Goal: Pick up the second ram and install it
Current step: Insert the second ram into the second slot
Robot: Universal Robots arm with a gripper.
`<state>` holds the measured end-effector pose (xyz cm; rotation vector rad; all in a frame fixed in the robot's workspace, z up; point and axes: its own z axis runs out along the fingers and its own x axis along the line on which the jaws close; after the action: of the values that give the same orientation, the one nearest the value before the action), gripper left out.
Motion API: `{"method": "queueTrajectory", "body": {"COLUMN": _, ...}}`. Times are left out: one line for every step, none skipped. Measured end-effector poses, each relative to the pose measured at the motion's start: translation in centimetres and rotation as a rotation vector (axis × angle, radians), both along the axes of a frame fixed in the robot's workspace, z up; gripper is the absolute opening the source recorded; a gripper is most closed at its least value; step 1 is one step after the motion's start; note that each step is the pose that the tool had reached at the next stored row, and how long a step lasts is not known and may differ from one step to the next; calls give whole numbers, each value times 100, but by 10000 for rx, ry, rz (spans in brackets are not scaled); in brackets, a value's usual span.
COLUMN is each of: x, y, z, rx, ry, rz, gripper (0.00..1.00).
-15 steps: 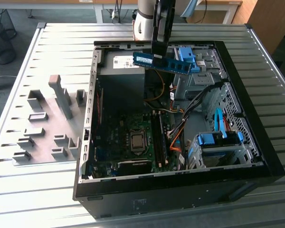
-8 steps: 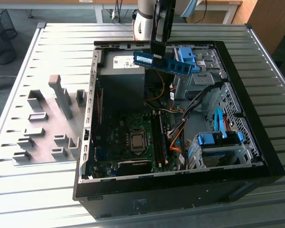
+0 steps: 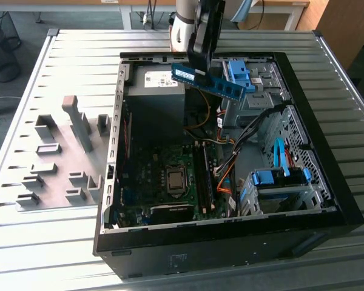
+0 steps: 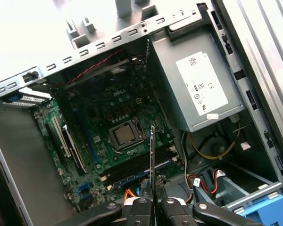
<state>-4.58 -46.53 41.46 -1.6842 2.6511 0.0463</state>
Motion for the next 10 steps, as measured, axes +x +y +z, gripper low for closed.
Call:
{"method": "queueTrajectory", "body": {"x": 0, "y": 0, "z": -1, "rx": -2, "ry": 1, "rz": -148, "gripper": 14}}
{"method": "queueTrajectory", "body": {"x": 0, "y": 0, "z": -2, "rx": -3, "ry": 1, "rz": -295, "gripper": 14}}
{"method": "queueTrajectory", "body": {"x": 0, "y": 0, "z": -4, "rx": -3, "ry": 1, "rz": -452, "gripper": 14}}
{"method": "queueTrajectory", "body": {"x": 0, "y": 0, "z": -5, "rx": -4, "ry": 1, "rz": -598, "gripper": 14}}
{"method": "queueTrajectory", "body": {"x": 0, "y": 0, "z": -6, "rx": -4, "ry": 1, "rz": -743, "gripper": 14}}
{"method": "queueTrajectory", "body": {"x": 0, "y": 0, "z": -7, "rx": -4, "ry": 1, "rz": -885, "gripper": 14}}
{"method": "queueTrajectory", "body": {"x": 0, "y": 0, "z": -9, "rx": -4, "ry": 1, "rz": -1029, "gripper": 14}}
{"method": "queueTrajectory", "body": {"x": 0, "y": 0, "z": -10, "rx": -5, "ry": 1, "rz": -1170, "gripper": 14}}
{"method": "queueTrajectory", "body": {"x": 0, "y": 0, "z": -11, "rx": -4, "ry": 1, "rz": -1310, "gripper": 14}}
{"method": "queueTrajectory", "body": {"x": 0, "y": 0, "z": -13, "rx": -4, "ry": 1, "rz": -1445, "gripper": 14}}
